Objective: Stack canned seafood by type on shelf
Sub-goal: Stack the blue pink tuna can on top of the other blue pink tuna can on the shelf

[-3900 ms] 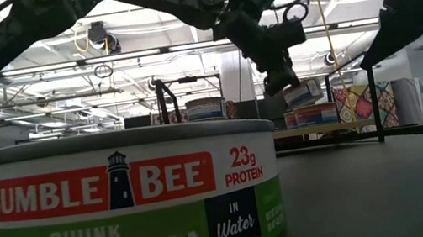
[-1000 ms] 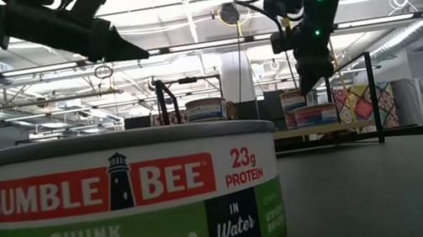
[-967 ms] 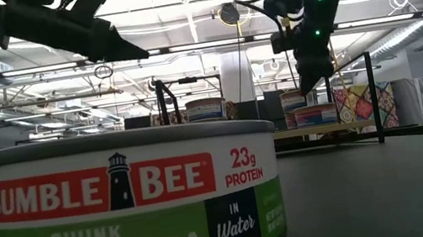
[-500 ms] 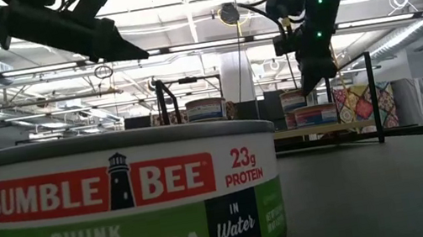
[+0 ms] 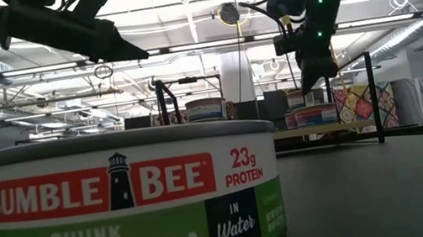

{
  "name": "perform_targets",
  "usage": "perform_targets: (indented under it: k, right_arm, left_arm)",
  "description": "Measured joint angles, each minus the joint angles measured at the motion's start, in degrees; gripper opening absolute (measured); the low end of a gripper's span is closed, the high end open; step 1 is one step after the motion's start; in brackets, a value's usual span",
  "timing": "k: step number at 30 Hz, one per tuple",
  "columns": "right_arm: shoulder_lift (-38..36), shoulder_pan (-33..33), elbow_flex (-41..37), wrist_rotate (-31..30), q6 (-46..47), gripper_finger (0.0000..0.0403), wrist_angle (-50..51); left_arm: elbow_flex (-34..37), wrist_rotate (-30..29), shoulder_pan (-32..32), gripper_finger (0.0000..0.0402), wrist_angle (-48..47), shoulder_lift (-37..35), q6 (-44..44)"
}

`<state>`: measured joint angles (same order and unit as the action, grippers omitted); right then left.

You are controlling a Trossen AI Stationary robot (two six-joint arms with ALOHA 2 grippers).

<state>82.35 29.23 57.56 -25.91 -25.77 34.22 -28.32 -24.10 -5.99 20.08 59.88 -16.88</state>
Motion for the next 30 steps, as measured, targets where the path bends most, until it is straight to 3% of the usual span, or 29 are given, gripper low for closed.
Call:
perform_targets:
  k: [30]
  right_arm:
    - [1.1,3.6,-0.1,1.2,-2.4,0.0000,-6.2]
  left_arm:
    - [0.0,0.0,0.0,0.0000,0.0,0.0,-0.4]
